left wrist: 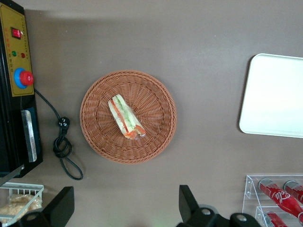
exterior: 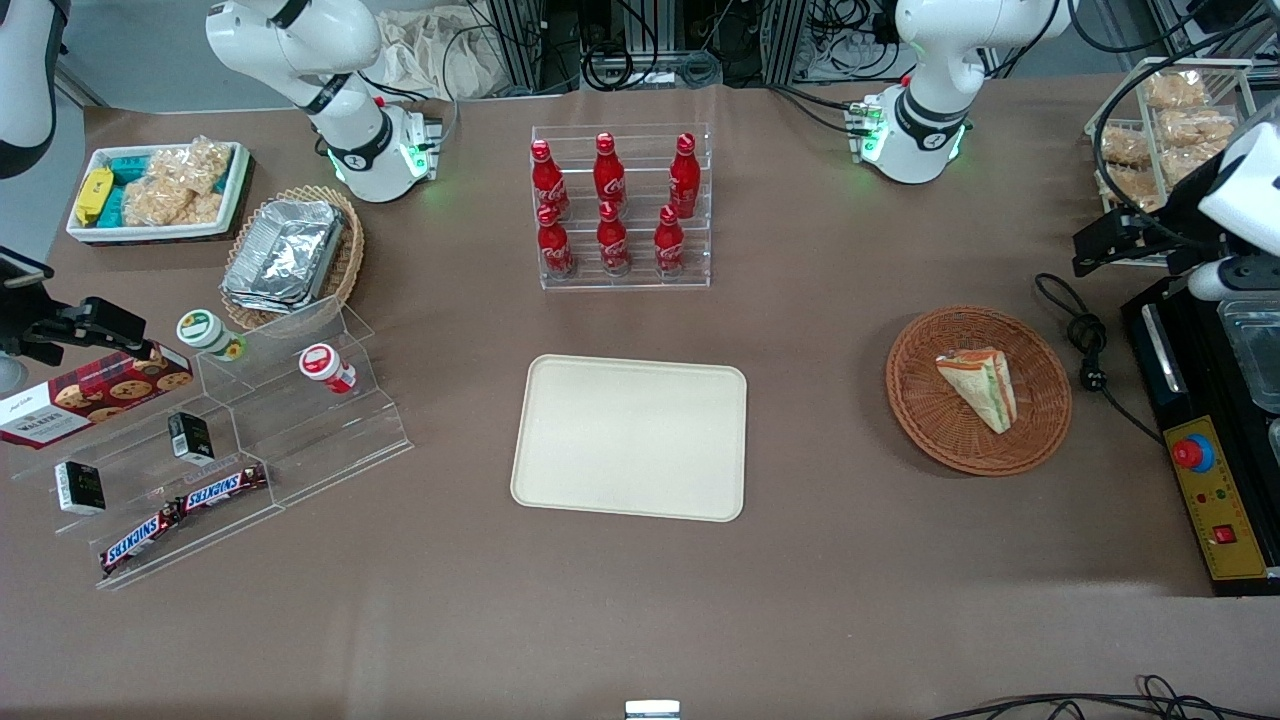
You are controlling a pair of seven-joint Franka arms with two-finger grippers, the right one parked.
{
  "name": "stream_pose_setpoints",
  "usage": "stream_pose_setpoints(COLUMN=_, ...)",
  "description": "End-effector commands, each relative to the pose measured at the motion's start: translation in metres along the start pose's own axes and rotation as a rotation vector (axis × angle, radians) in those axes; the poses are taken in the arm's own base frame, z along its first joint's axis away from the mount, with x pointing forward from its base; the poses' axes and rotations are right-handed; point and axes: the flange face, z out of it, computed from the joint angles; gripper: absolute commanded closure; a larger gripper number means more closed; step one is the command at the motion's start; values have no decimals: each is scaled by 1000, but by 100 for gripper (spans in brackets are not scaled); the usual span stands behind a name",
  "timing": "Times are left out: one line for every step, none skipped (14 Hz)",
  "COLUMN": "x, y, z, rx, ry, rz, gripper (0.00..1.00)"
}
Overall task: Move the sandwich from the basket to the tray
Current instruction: 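Move the left gripper toward the wicker basket with the sandwich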
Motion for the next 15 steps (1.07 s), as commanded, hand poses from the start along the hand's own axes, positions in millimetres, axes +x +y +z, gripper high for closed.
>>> stream_pose_setpoints(x=0, y=-1, z=-5, rx=6, ry=-29, rz=2, gripper=1)
stream_pose_setpoints(x=1, y=-1, z=-6, rx=3, ry=-30, rz=-4, gripper=1)
stream_pose_setpoints(x=1, y=-2, z=-6, rx=3, ry=-30, rz=-21, gripper=0)
stream_pose_setpoints(x=1, y=-2, z=-2, rx=7, ry=-37, rz=-65, gripper=0)
stream_pose_setpoints(x=2, y=-1, z=3, rx=7, ry=-48, rz=-142, gripper=0)
stream_pose_setpoints(x=4, y=1, z=10, rx=0, ry=-63, rz=-249, gripper=0)
stream_pose_setpoints(x=4, y=3, z=17, rx=0, ry=-76, rz=-323, gripper=0)
stream_pose_setpoints(x=5, y=3, z=24, rx=-8, ry=-88, rz=-350, gripper=1)
stream_pose_setpoints(x=5, y=2, z=38, rx=-16, ry=-115, rz=-354, gripper=0)
stream_pose_setpoints(x=5, y=0, z=54, rx=-11, ry=-128, rz=-362, gripper=0)
stream_pose_setpoints(x=5, y=-2, z=74, rx=-5, ry=-136, rz=-376, gripper=0)
stream_pose_setpoints(x=6, y=-3, z=95, rx=-3, ry=-130, rz=-411, gripper=0)
stream_pose_setpoints(x=6, y=-4, z=116, rx=-3, ry=-117, rz=-449, gripper=1)
stream_pose_setpoints(x=5, y=-5, z=137, rx=3, ry=-114, rz=-483, gripper=0)
stream_pose_setpoints(x=3, y=-6, z=157, rx=8, ry=-116, rz=-500, gripper=1)
